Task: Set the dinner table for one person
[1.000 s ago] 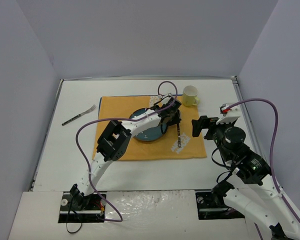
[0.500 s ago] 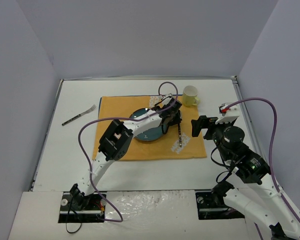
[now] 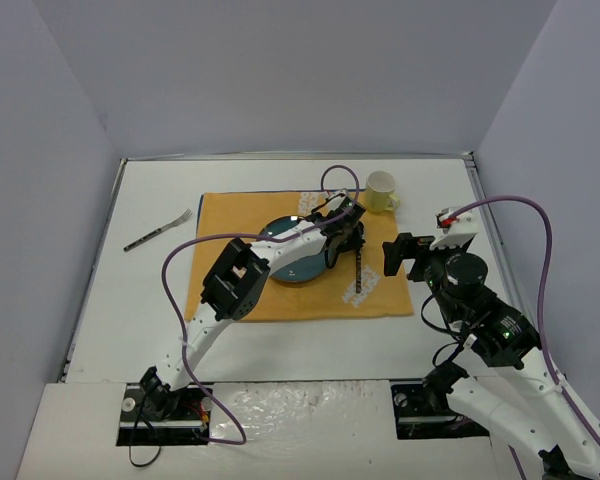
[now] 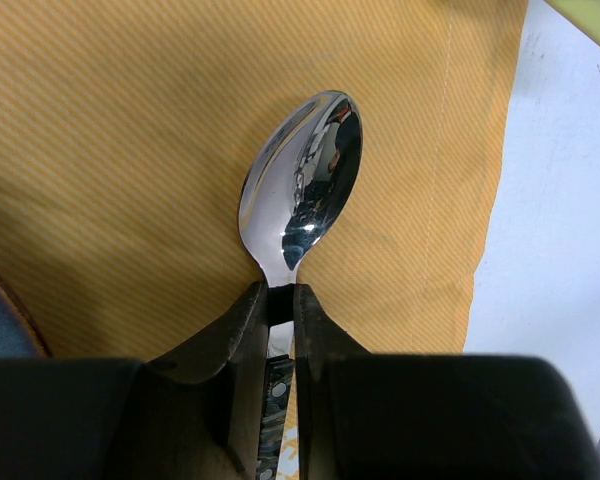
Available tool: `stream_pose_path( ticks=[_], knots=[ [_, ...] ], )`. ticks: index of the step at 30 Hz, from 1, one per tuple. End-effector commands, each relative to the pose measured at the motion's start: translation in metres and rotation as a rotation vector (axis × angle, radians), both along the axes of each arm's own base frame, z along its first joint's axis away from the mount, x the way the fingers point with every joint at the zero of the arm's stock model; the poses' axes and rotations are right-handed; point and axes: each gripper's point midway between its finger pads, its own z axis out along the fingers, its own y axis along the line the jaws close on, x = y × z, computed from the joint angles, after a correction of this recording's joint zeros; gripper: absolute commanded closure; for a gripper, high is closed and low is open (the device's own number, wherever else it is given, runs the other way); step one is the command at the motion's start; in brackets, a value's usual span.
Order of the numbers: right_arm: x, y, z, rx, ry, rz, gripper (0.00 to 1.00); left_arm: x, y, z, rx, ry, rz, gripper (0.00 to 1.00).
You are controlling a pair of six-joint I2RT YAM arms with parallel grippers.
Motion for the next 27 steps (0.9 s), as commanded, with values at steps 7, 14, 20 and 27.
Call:
stream_pose_path(
  ticks=[7,14,20,27],
  knots=[
    [0.004,0.002,0.012,0.024,-0.04,0.0,0.0,0.008,0.004,0.036,-0.068,-0.037,0.089,0.96],
    [0.004,0.002,0.01,0.019,-0.037,0.002,0.0,0.011,0.006,0.04,-0.071,-0.052,0.101,0.94],
    [0.004,0.002,0.01,0.021,-0.038,0.003,0.0,0.007,0.008,0.037,-0.059,-0.037,0.095,0.81],
    [0.004,0.003,0.008,0.019,-0.034,0.006,0.0,0.001,0.013,0.036,-0.047,-0.008,0.104,0.64]
  ],
)
